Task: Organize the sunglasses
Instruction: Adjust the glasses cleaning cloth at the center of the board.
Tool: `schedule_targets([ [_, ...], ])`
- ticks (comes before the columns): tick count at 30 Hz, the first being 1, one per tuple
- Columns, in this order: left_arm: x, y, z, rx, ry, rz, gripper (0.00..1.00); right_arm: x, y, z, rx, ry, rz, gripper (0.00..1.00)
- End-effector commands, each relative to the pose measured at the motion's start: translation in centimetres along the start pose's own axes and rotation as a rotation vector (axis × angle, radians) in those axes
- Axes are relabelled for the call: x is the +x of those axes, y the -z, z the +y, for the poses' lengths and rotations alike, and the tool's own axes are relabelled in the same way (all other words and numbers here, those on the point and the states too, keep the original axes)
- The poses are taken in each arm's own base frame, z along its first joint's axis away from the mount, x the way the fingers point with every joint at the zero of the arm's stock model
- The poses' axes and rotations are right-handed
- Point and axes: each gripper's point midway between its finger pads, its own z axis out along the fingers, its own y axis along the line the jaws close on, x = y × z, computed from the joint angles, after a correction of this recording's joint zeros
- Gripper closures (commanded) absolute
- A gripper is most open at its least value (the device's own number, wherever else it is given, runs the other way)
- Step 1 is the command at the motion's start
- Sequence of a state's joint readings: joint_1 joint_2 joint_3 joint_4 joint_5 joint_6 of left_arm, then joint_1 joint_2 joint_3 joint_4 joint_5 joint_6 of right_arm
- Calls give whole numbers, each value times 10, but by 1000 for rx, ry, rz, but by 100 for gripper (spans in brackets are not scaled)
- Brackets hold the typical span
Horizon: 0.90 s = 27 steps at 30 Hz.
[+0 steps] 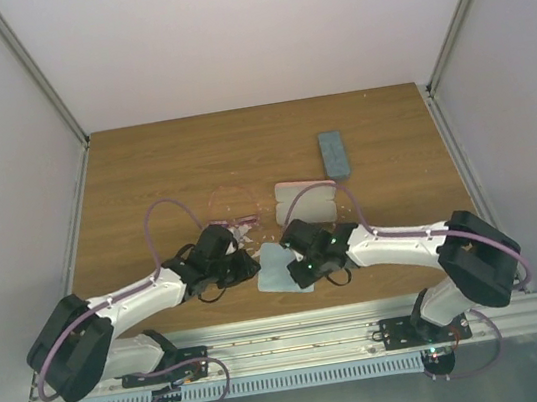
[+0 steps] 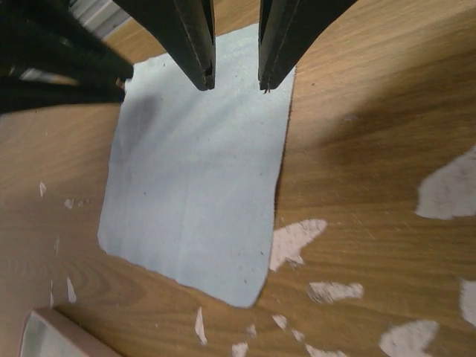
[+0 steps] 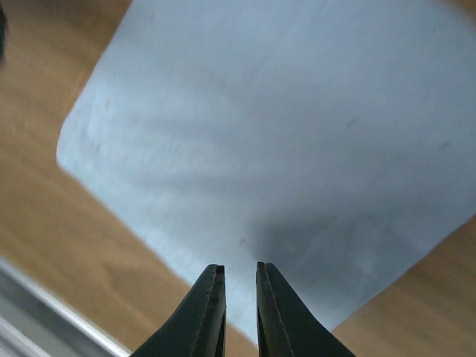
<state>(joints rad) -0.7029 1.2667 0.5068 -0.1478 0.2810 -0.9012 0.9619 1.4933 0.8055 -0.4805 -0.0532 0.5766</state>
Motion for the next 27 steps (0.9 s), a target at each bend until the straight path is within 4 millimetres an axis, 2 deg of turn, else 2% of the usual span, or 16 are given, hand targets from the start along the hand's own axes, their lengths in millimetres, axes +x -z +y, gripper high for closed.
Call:
schedule_targets([
  [1, -20, 10, 1, -20, 7, -80, 80, 36, -6, 15, -94, -6, 123, 87],
  [7, -21, 7, -3, -3, -9, -67, 76, 77, -13, -15, 30, -65, 255, 87],
  [12, -26, 3, -4, -21, -34, -58, 64, 96, 1, -34, 112, -103, 321, 83],
  [16, -30, -3, -10, -32, -80, -31, 57, 76, 14, -33, 141, -95, 298, 76],
  [18, -30, -8, -10, -43, -100, -7, 55, 59, 23, -25, 120, -80, 256, 67],
  [21, -28, -15, -15, -29, -140, 38, 52, 23, 39, -21, 112, -84, 132, 52],
  [22, -27, -17, -17, -25, -149, 52, 52, 10, 43, -23, 117, -98, 82, 49],
  [24, -27, -21, -19, -24, -168, 72, 52, -8, 43, -42, 161, -145, 11, 47],
  [27, -29, -26, -19, -49, -198, 86, 51, -18, 32, -66, 205, -192, -28, 48],
])
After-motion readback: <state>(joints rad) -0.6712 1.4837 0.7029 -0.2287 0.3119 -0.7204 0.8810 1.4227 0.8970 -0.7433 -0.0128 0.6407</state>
